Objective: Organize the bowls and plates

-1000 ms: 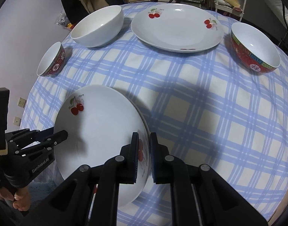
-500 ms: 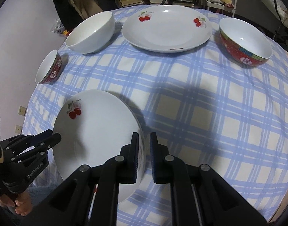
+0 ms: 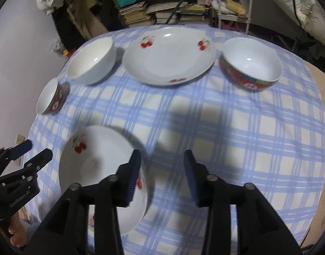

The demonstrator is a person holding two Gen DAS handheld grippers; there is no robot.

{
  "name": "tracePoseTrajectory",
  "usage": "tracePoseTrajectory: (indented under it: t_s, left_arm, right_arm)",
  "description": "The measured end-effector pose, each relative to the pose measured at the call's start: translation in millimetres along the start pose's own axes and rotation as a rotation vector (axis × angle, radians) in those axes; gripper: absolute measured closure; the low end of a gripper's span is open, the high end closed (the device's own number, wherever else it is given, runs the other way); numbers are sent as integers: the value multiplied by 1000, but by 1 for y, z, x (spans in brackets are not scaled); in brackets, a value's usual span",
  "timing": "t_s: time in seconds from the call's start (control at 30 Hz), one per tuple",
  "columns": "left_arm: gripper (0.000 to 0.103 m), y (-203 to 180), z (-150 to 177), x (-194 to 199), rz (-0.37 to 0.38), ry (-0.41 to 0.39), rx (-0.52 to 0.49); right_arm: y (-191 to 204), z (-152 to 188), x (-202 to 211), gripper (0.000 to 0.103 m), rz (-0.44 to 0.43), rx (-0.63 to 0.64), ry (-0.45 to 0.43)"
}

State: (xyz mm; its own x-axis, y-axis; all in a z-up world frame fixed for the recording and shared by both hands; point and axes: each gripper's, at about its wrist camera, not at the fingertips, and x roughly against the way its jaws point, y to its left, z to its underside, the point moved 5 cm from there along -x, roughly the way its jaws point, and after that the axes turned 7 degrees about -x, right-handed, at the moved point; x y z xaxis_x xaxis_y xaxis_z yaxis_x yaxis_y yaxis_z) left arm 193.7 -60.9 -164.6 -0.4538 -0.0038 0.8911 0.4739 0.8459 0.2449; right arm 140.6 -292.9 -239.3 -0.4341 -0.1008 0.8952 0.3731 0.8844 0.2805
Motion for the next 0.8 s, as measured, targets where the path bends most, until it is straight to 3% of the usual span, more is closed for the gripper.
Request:
tracePoseTrajectory:
  t_s: [0.2,0.27,0.5,0.8]
  left_arm:
    - [21,2,-32,4,-13,-45,4]
    - [21,4,-40,1,-33,-54,-2]
    - [21,1,-72,-20,-15,-62,11]
    - [21,-20,-109,-53,26,-32,27]
  right_arm:
    - [-7,-22,4,34,44,6,-14]
    - [-7,-33,7,20,57,19,-30]
    - [-8,-74,18,16,24,36,-72]
    - [-2,-141,9,16,48,124,-116]
